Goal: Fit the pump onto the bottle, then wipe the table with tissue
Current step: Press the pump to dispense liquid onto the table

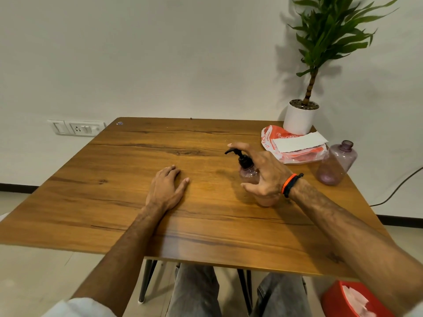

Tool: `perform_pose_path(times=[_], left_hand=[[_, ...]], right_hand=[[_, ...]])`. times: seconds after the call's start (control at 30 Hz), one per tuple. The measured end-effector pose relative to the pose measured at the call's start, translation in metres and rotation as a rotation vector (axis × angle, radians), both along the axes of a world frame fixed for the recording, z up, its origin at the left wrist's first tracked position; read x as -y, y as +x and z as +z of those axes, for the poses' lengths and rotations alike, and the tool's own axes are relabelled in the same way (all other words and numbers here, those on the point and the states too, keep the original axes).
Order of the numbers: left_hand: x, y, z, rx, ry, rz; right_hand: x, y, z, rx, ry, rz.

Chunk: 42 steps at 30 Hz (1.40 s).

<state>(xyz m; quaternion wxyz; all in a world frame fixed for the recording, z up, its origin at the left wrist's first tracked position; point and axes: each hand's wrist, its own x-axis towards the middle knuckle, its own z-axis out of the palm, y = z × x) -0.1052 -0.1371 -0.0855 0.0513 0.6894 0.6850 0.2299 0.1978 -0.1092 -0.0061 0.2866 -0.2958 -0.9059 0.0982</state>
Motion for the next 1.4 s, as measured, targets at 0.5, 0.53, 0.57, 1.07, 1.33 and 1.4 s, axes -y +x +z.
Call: perform_pose_path(times=[0.5,0.53,0.57,1.07,1.33,1.4], left_hand=[[0.002,0.004,0.003,-0.002,0.009,-0.001],[0.002,0.004,0.002,-0.003,0.01,-0.001],[0.002,0.004,0.001,-0.003,0.009,0.0],[0.002,0.0,0.0,-0.007,-0.013,-0.022],[-0.001,-0.003,-0.006,-0.023,0.003,-0.006],[-0.001,-0.004,-0.006,-0.022,0.005,-0.007]], right_hand=[[-0.01,-0.003,-0.024,-0.358,0.055,-0.315],[-0.01,-0.004,-0.026,-0.371,0.051,-0.332],[-0.009,-0.005,-0.027,-0.39,0.038,-0.346],[0.017,-0.003,-0.042,-0.445,-0.229,-0.592],[0.019,-0.002,-0.064,-0.377,-0.36,-0.756],[0.007,-0.007,-0.062,-0.391,-0.376,-0.765]])
